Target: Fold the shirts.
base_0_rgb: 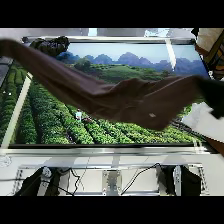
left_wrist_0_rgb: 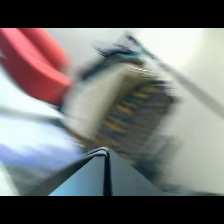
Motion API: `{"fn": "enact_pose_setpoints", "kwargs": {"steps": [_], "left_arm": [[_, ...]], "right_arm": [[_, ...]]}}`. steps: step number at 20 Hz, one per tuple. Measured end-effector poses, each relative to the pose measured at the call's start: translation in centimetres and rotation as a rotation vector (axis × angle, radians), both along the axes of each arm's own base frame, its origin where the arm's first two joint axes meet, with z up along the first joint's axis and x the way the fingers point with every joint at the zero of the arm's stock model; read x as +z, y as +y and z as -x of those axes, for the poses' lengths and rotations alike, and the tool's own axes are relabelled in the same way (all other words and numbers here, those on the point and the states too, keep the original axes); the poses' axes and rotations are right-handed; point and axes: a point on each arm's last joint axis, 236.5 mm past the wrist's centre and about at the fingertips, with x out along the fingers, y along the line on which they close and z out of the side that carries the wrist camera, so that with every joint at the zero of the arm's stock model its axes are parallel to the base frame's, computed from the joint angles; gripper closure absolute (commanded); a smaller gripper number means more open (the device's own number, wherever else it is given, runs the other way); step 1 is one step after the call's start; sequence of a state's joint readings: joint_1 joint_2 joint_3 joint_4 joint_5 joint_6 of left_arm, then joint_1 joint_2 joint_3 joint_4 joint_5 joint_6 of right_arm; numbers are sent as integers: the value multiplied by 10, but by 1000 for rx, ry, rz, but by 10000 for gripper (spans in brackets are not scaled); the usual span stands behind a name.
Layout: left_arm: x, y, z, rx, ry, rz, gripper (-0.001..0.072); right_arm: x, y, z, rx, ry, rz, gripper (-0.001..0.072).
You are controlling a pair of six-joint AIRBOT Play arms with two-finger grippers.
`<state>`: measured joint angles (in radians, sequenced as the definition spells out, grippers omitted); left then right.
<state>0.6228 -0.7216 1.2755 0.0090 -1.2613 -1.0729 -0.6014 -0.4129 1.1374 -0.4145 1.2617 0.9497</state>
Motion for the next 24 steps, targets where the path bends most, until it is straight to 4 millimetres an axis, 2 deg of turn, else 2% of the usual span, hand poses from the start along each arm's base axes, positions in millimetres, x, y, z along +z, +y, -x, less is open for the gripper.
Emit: {"fn": "enact_pose_setpoints", "kwargs": {"steps": [2,3,4,6,8,11,14,16,19,22,24], "left_arm": [[32,2,12,152,-68,-158,701],[38,12,13,244,-66,-218,701],[40,26,10,326,-46,-254,701],[27,54,0,438,36,-301,701],[1,72,-13,465,142,-296,701],[-32,82,-28,444,248,-252,700],[-52,90,-38,442,305,-223,700],[-63,88,-41,412,338,-213,700],[-68,73,-43,351,346,-215,700],[-66,58,-44,305,330,-223,700],[-58,51,-43,293,307,-231,700]], "right_arm": [[46,-6,16,-109,-100,114,695],[61,-12,17,-148,-121,139,695],[67,-19,13,-170,-111,147,695],[56,-36,-8,-167,-13,121,695],[32,-48,-35,-116,113,54,695],[-1,-50,-65,-19,248,-37,695],[-24,-50,-86,26,329,-77,695],[-35,-44,-92,67,369,-87,695],[-41,-29,-95,123,388,-81,695],[-43,-19,-92,157,391,-63,695],[-36,-15,-86,156,369,-33,695]]}}
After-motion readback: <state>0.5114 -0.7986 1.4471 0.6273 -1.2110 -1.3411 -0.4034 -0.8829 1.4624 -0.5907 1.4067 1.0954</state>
